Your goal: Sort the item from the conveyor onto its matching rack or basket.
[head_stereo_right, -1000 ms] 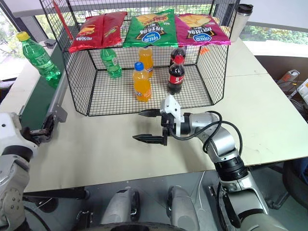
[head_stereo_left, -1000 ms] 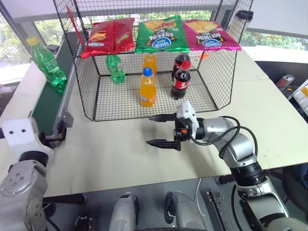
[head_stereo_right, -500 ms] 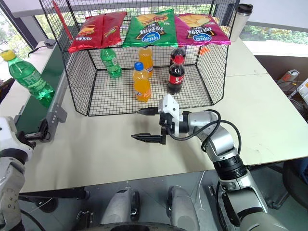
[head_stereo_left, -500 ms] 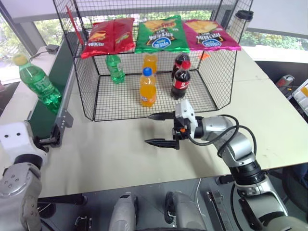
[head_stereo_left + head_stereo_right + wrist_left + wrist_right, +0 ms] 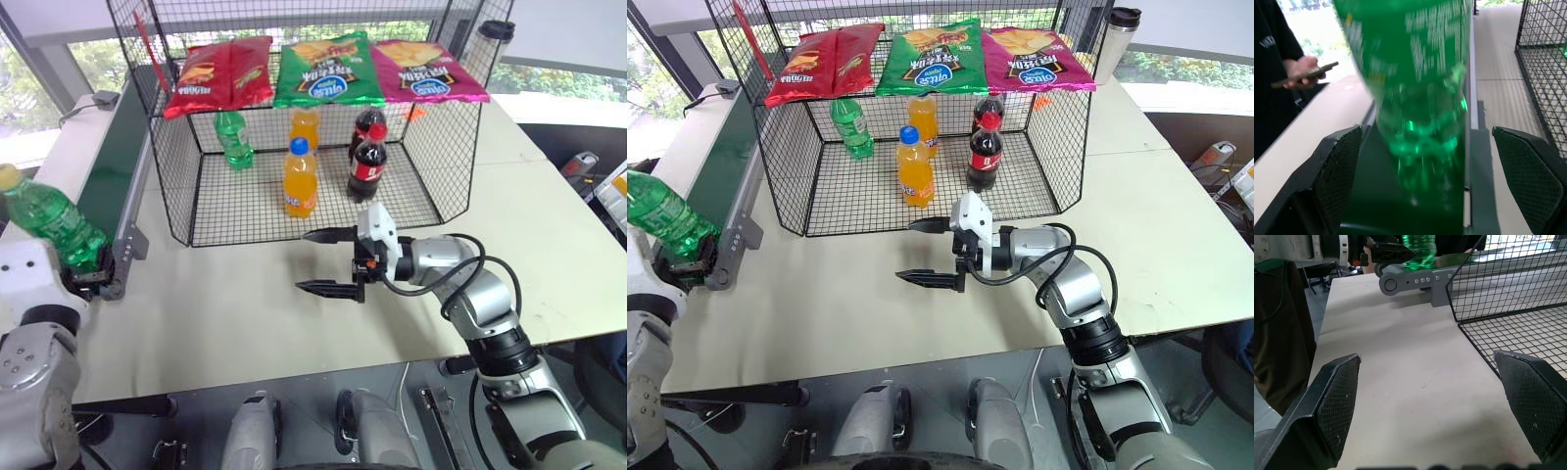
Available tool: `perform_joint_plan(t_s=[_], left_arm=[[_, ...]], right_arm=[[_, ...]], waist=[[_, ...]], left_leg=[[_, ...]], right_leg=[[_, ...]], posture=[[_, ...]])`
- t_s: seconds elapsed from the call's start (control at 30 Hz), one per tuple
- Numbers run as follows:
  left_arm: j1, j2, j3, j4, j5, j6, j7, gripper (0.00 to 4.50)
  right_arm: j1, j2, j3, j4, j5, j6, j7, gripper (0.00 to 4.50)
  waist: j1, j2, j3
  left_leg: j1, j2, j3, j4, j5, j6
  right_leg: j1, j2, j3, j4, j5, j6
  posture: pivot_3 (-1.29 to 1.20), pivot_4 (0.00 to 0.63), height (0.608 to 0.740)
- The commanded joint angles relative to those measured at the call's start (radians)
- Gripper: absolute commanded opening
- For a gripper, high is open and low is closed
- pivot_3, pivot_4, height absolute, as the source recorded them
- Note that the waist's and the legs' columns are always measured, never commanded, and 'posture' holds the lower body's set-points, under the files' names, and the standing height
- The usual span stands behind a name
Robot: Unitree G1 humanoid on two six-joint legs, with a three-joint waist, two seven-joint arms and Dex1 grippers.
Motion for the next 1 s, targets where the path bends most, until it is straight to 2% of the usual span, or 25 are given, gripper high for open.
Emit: perform_joint_plan(t_s=[0.03, 0.17, 0.23, 0.33, 0.73, 0.87, 1.0], left_arm=[[-0.007, 0.02, 0.046, -0.009, 0.013, -0.023, 0.006, 4.42], [-0.018, 0.008, 0.033, 0.007, 0.012, -0.026, 0.017, 4.42], [-0.01, -0.008, 0.012, 0.0, -0.007, -0.036, -0.002, 3.9], [0.004, -0.019, -0.008, -0.017, -0.012, -0.051, -0.015, 2.79], [-0.096, 0.04, 0.054, -0.074, -0.063, -0.02, -0.006, 2.75], [-0.101, 0.098, 0.117, -0.106, -0.173, 0.001, -0.078, 2.75], [-0.122, 0.127, 0.115, -0.133, -0.29, 0.037, -0.111, 2.75]], right_arm=[[0.0, 0.001, -0.005, -0.011, 0.004, -0.019, -0.002, 4.5], [0.001, 0.001, -0.006, -0.009, 0.002, -0.02, -0.003, 4.5], [-0.003, 0.003, -0.006, -0.007, 0.0, -0.02, -0.007, 4.5], [-0.005, 0.002, -0.007, -0.007, 0.0, -0.018, -0.009, 4.5], [0.004, -0.005, -0.006, -0.012, 0.001, -0.015, -0.009, 4.5], [0.0, -0.006, -0.016, -0.013, 0.0, -0.012, -0.02, 4.5], [-0.005, 0.014, -0.036, 0.003, -0.004, -0.019, -0.066, 4.5]], waist=[[0.0, 0.0, 0.0], [0.001, 0.0, 0.0], [0.001, 0.0, 0.0], [0.002, 0.0, 0.0], [0.0, 0.0, 0.0], [-0.003, 0.0, 0.0], [-0.001, 0.0, 0.0]], left_leg=[[0.0, 0.0, 0.0, 0.0, 0.0, 0.0], [0.0, 0.0, 0.0, 0.0, 0.0, 0.0], [0.0, 0.0, 0.0, 0.0, 0.0, 0.0], [0.0, 0.0, 0.0, 0.0, 0.0, 0.0], [0.0, 0.0, 0.0, 0.0, 0.0, 0.0], [-0.001, 0.0, 0.0, 0.0, 0.0, 0.0], [-0.001, 0.0, 0.0, 0.0, 0.0, 0.0]], right_leg=[[0.0, 0.0, 0.0, 0.0, 0.0, 0.0], [0.0, 0.0, 0.0, 0.0, 0.0, 0.0], [0.0, 0.0, 0.0, 0.0, 0.0, 0.0], [0.0, 0.0, 0.0, 0.0, 0.0, 0.0], [0.0, 0.0, 0.0, 0.0, 0.001, 0.002], [-0.001, 0.0, 0.0, 0.0, 0.001, 0.002], [-0.001, 0.0, 0.0, 0.0, 0.001, 0.002]], posture=[[0.0, 0.15, 0.74], [0.0, 0.15, 0.74], [0.0, 0.15, 0.74], [0.0, 0.15, 0.74], [0.0, 0.15, 0.74], [0.0, 0.15, 0.74], [0.0, 0.15, 0.74]])
